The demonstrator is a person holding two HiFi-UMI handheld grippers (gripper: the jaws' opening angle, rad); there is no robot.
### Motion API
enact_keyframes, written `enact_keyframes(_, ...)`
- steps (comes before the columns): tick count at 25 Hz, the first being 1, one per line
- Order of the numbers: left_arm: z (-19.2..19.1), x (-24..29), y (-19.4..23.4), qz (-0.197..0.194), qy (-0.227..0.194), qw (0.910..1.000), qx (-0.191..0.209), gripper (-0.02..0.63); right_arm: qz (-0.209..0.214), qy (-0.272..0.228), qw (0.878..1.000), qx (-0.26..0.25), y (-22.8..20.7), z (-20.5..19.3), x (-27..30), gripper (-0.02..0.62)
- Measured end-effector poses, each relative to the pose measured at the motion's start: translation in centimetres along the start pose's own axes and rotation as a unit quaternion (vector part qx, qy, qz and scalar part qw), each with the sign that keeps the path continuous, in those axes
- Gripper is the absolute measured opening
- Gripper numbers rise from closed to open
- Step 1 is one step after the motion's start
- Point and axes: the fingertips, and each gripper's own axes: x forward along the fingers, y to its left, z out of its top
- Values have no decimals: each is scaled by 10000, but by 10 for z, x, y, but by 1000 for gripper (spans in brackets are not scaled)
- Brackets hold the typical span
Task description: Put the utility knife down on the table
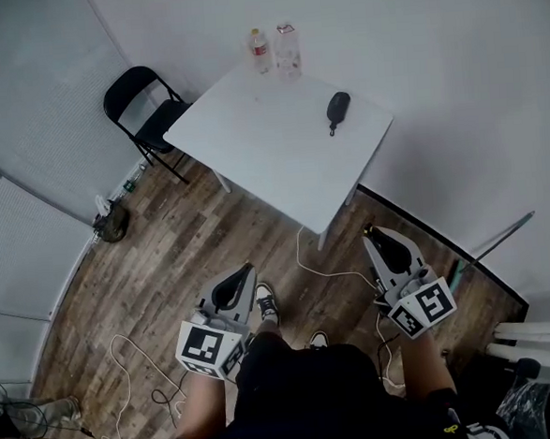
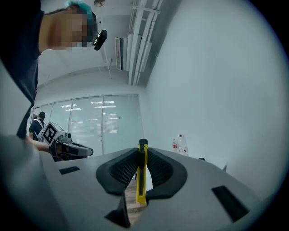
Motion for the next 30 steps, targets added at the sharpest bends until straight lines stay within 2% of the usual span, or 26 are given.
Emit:
enact_keyframes(11, 24, 106, 111, -631, -102, 9980, 19, 23, -850, 330, 9957, -161, -58, -3, 95, 75)
enact_keyframes(20, 31, 160, 215, -1061, -81, 9943, -117, 23, -1255, 679, 9894, -276, -71, -14, 199, 75)
enact_keyframes(24, 25, 175, 245, -1158, 80, 9931, -173, 23, -1344, 851, 9871, -168, -80, -27, 238, 74)
enact_keyframes(26, 25, 182, 254, -1160, 22, 9931, -189, 23, -1371, 1014, 9853, -119, -88, -39, 253, 75)
enact_keyframes(30, 20, 196, 264, -1132, 114, 9931, -280, 23, -1383, 1569, 9779, -63, -112, -78, 282, 75)
